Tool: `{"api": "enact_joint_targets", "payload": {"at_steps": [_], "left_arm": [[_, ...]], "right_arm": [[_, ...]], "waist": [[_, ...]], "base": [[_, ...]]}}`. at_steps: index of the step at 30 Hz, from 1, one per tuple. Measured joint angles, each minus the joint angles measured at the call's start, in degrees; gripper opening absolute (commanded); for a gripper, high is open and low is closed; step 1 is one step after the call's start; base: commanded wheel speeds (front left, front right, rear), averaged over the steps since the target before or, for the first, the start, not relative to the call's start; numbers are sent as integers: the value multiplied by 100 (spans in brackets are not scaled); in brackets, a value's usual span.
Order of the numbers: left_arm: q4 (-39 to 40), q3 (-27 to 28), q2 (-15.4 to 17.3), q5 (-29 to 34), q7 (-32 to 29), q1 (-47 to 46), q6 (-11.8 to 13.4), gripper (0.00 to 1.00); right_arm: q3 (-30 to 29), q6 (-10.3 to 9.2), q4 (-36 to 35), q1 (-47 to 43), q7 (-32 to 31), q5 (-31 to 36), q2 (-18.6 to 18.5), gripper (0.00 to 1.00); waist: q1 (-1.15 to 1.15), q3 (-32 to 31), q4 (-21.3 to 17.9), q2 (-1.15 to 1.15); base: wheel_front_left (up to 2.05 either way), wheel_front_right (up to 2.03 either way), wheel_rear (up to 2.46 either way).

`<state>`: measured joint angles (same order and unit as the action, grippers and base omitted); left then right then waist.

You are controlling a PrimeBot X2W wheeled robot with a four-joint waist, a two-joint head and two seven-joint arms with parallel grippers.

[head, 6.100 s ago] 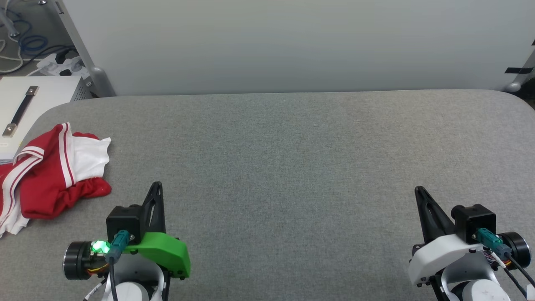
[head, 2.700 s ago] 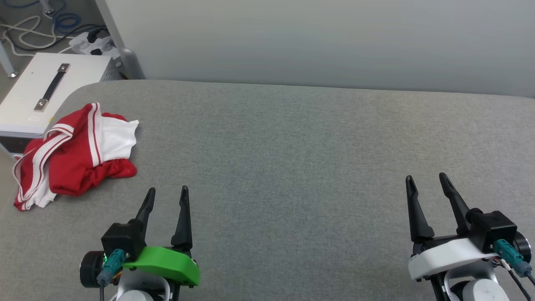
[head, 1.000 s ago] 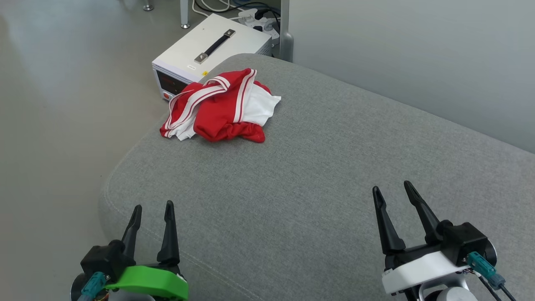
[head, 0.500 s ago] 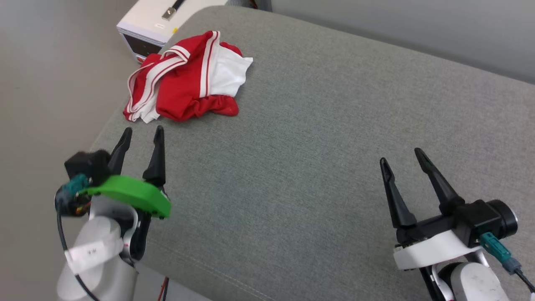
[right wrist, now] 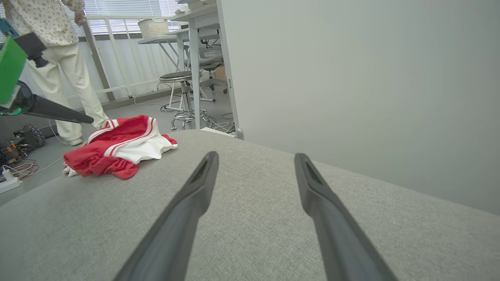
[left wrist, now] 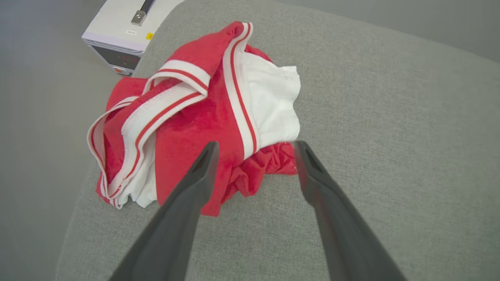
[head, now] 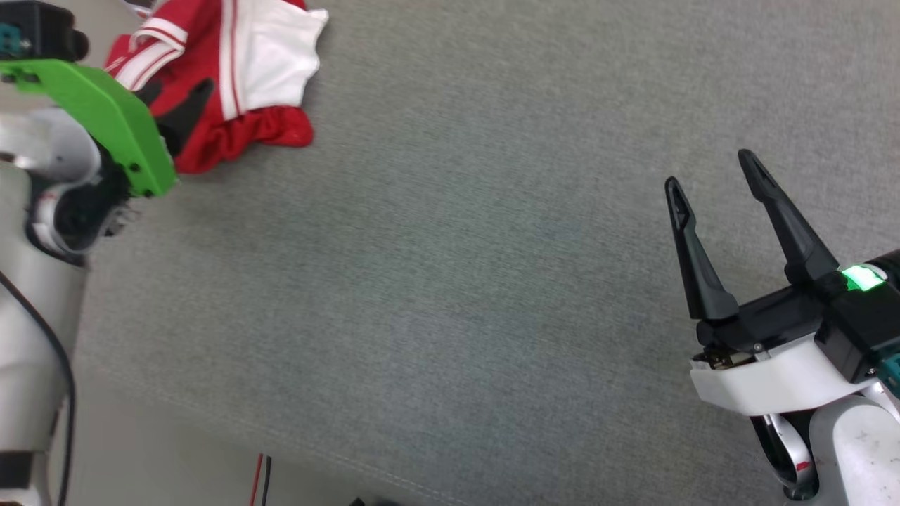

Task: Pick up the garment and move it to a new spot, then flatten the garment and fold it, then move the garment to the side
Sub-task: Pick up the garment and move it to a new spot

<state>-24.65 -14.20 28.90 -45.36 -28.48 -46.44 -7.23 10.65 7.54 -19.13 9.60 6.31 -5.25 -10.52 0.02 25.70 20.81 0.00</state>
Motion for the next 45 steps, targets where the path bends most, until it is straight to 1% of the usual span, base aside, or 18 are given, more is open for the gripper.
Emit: {"api": "enact_joint_targets", "payload": {"at_steps": [3, 5, 7, 9, 13, 18, 19, 20, 21, 24, 29, 30, 33, 35, 38, 41, 45], "left_arm": [[-398, 25, 172, -35, -421, -271, 93, 100], [-681, 62, 198, -102, -549, -409, 108, 100], [-981, 64, 209, -97, -561, -543, 151, 100], [-1307, -16, 267, 1, -589, -661, 149, 100], [-1894, 30, 288, -15, -523, -809, 151, 100], [-2393, -7, 277, -48, -376, -1017, 120, 100], [-2481, -47, 280, -49, -390, -1053, 87, 47], [-2533, -62, 281, -59, -422, -1092, 79, 7], [-2579, -68, 280, -85, -453, -1133, 64, 0], [-2671, -143, 231, -167, -422, -1218, 34, 0], [-2739, -297, 153, -248, 0, -1226, 20, 0], [-2617, -414, 156, -269, 444, -1211, 14, 0], [-2404, -492, 266, -276, 871, -1207, 7, 0], [-2185, -558, 399, -296, 1166, -1207, 7, 0], [-1886, -590, 572, -223, 1752, -1216, -2, 0], [-1552, -693, 648, -45, 2116, -1220, -8, 0], [-1012, -927, 648, 85, 2276, -1223, -10, 0]], "right_arm": [[82, 0, -202, 53, -60, 5, 2, 100], [98, 0, -269, 90, -85, 8, 1, 100], [102, 0, -309, 115, -103, 18, 0, 100], [110, 0, -328, 118, -112, 42, -21, 100], [90, 0, -412, 151, -153, 57, -71, 100], [83, 0, -472, 169, -183, 109, -125, 100], [81, 0, -477, 170, -190, 115, -130, 100], [77, 0, -487, 170, -205, 116, -131, 100], [69, 0, -498, 170, -211, 118, -130, 100], [47, 0, -505, 170, -226, 155, -143, 100], [88, 0, -404, 170, -216, 154, -137, 100], [113, 0, -175, 169, -102, 144, -70, 100], [119, 0, 84, 155, 69, 90, 9, 100], [116, 0, 266, 122, 205, 45, 101, 100], [83, 0, 482, 93, 374, -3, 214, 100], [33, 0, 673, 75, 495, -16, 346, 100], [-136, 0, 905, -54, 635, -31, 523, 100]], "waist": [[0, 226, -183, 0], [0, 336, -303, 0], [0, 440, -418, 0], [0, 545, -539, 0], [0, 738, -716, 0], [-1, 924, -858, 0], [-1, 950, -879, 0], [-1, 969, -893, 0], [-1, 978, -896, 0], [-1, 969, -863, 0], [-1, 802, -797, 0], [-1, 626, -787, 0], [-2, 415, -800, 0], [-2, 246, -820, 0], [-2, -11, -859, 0], [-2, -281, -913, 0], [-2, -654, -995, 0]], "base": [[0, 0, 0], [0, 0, 0], [0, 0, 0], [0, 0, 0], [0, 0, 0], [0, 0, 0], [0, 0, 0], [0, 0, 0], [0, 0, 0], [0, 0, 0], [0, 0, 0], [0, 0, 0], [0, 0, 0], [0, 0, 0], [0, 0, 0], [0, 0, 0], [0, 0, 0]]}}
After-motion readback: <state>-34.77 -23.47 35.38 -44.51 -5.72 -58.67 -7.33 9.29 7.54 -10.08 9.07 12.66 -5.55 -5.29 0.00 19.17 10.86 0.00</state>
